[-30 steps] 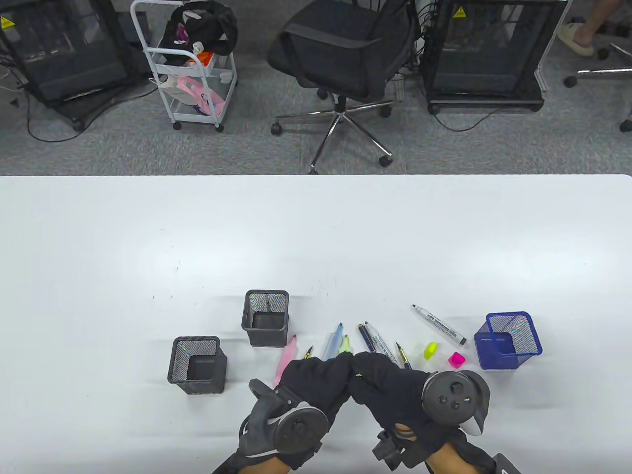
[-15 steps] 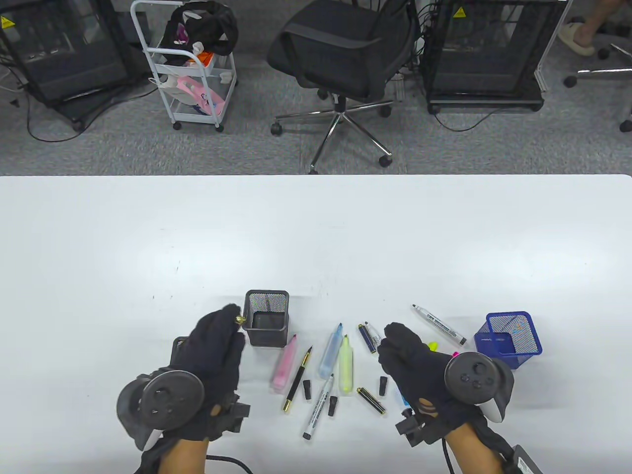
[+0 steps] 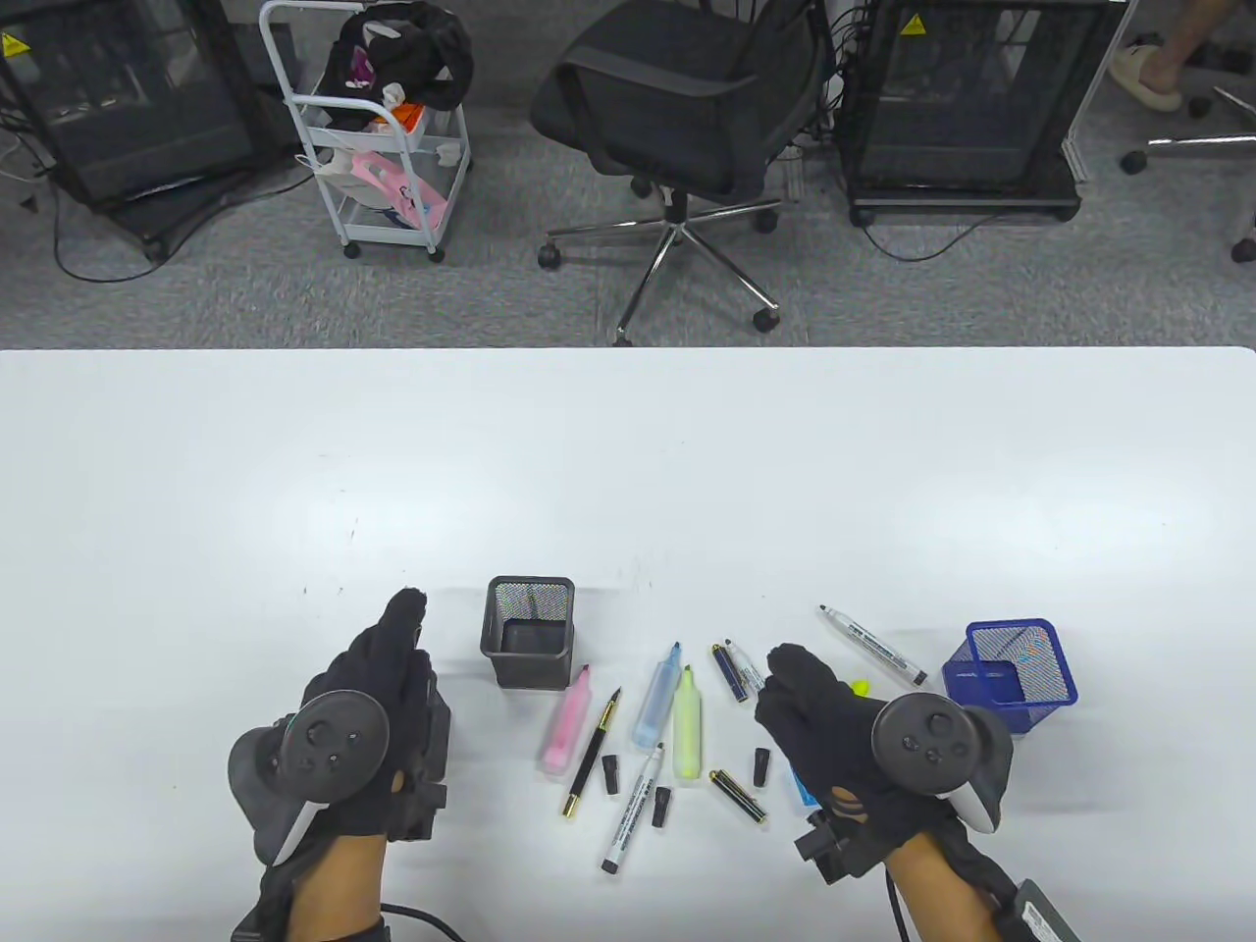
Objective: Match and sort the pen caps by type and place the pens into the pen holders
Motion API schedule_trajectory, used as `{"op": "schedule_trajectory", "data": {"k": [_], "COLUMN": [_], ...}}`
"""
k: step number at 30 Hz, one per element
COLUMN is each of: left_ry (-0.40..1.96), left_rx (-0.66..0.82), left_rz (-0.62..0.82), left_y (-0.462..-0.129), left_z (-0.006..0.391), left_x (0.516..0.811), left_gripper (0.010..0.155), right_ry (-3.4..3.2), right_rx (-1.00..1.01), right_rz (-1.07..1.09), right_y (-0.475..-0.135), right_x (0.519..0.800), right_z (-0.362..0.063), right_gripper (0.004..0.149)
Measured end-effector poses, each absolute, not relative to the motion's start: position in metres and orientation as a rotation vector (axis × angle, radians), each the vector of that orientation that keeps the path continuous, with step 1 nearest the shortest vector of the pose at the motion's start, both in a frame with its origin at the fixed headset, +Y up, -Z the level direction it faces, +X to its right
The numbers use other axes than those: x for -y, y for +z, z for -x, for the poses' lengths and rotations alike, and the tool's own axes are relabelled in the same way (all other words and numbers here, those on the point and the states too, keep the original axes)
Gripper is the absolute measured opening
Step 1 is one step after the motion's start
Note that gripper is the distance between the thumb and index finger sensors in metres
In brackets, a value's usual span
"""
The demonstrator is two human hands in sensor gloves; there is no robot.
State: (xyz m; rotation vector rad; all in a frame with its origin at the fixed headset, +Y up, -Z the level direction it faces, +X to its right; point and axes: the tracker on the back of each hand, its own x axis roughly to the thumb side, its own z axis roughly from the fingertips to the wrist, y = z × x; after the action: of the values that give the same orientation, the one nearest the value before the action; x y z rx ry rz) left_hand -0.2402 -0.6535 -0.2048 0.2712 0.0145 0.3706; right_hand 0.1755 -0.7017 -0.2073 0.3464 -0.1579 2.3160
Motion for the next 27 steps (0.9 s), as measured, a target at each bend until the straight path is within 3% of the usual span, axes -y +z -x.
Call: {"op": "schedule_trajectory", "data": {"k": [8,18,27], "left_ry": [0.221,0.177,0.166], "left_rx": [-0.068,-0.091,-0.067], "left_rz": [-0.183,-0.183,-0.301], "left_y": [-0.213,-0.215,-0.202], "left_z": [0.231,0.228,0.218], "left_x": [0.666,0.669,0.65], "left_gripper": [0.051,0.047,0.055], "right_ry": [2.35,2.378,2.385], "right_rx": [0.14,0.12,0.123], "right_rz": [-0.365,-0.375,-0.364], "right_y": [-0.207,-0.208,-0.208], "right_x": [0.702,0.702,0.702], "right_z": [-0.174,-0.173,-0.174], "right_gripper": [0.061,0.061,0.061]}}
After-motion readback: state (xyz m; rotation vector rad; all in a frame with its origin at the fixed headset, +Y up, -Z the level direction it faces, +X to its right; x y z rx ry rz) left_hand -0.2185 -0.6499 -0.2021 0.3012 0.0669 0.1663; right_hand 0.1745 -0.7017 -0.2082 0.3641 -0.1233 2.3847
